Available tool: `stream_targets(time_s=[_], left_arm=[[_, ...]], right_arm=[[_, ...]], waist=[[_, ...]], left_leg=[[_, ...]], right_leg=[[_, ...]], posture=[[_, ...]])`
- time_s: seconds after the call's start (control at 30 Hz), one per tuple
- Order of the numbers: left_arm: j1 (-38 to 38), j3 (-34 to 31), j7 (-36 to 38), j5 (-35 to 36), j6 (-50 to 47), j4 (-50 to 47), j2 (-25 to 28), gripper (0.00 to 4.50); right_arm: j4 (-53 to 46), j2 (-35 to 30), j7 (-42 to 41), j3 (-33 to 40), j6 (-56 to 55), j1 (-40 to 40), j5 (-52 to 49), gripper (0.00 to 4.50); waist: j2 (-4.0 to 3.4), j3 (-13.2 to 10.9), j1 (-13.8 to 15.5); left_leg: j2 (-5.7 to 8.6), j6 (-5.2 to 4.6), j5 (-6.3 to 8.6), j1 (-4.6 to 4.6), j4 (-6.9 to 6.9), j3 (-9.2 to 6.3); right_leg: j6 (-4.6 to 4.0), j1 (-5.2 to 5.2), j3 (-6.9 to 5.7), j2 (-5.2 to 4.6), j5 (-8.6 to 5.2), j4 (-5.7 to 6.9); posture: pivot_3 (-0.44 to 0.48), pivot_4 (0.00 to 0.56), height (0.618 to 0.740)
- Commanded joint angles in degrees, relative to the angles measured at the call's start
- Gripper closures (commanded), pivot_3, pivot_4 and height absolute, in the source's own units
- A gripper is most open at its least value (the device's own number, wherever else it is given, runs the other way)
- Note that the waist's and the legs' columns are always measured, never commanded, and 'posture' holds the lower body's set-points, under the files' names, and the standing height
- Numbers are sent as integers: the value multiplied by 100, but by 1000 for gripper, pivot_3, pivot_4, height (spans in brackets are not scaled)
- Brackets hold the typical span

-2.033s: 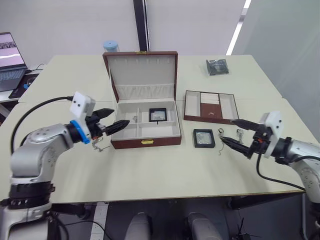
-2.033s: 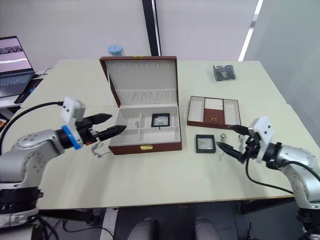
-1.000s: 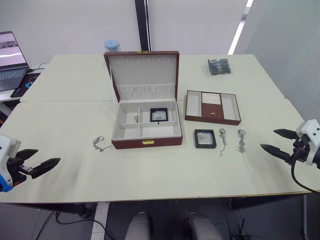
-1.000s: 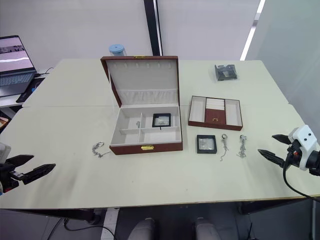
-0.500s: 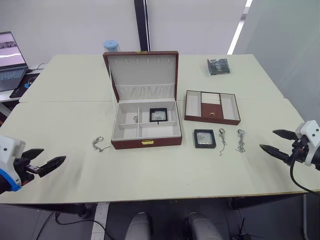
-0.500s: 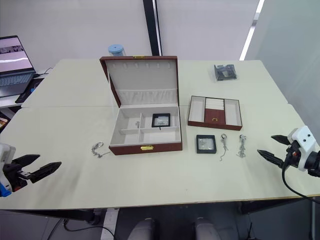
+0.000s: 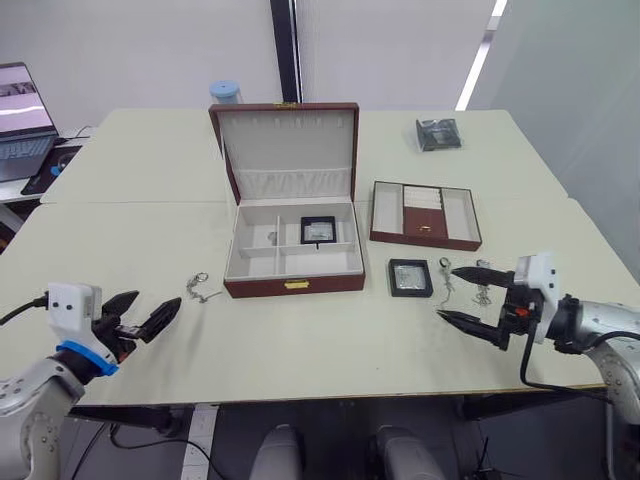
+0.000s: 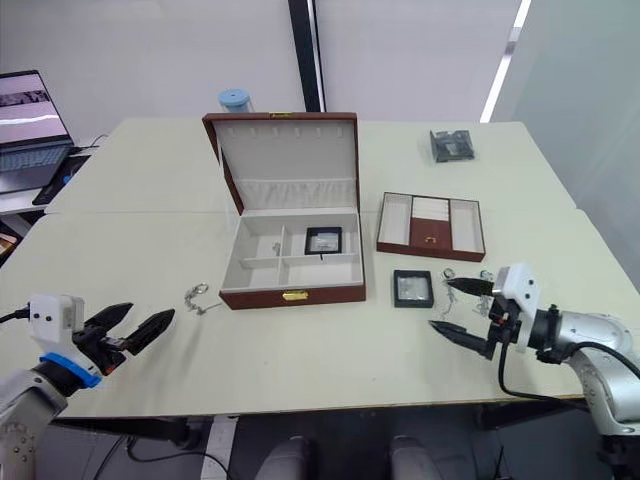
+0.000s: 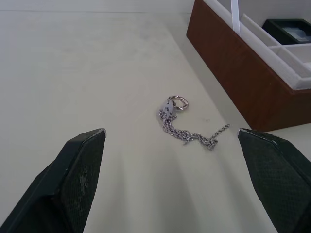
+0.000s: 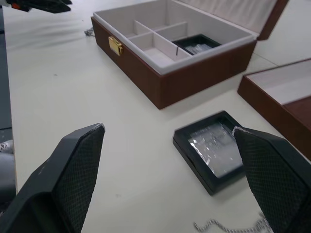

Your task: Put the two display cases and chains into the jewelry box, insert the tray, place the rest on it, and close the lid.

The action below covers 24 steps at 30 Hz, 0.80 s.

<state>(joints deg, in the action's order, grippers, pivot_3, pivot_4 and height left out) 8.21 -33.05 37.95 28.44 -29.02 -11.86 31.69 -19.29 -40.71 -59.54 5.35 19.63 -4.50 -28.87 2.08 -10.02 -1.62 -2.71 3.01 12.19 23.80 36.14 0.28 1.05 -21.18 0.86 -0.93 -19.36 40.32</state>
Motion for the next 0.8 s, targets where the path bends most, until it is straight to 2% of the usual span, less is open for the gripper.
stream_targets(time_s=[0.03,0.33,0.8], left_arm=[[-112,121,-334,-113,347,-192,-184,15],[-423,721,-866,-445,642,102,-504,15],[-1041,1348,-662,-938,1193,1505,-325,15]], right_arm=[[-406,85,58,-224,48,-80,-73,0],[-637,232,229,-790,147,-304,75,0],[-811,314,495,-891,416,-488,-1,0]], waist=[[0,0,1],[3,2,9],[3,3,12]], left_leg=[[0,0,0,0,0,-1],[2,0,0,0,2,-3],[2,0,0,0,3,-5]], right_leg=[[0,0,-1,0,0,0],[0,2,-3,2,0,0],[0,3,-4,5,0,1]], posture=[[0,150,740],[0,150,740],[0,150,740]])
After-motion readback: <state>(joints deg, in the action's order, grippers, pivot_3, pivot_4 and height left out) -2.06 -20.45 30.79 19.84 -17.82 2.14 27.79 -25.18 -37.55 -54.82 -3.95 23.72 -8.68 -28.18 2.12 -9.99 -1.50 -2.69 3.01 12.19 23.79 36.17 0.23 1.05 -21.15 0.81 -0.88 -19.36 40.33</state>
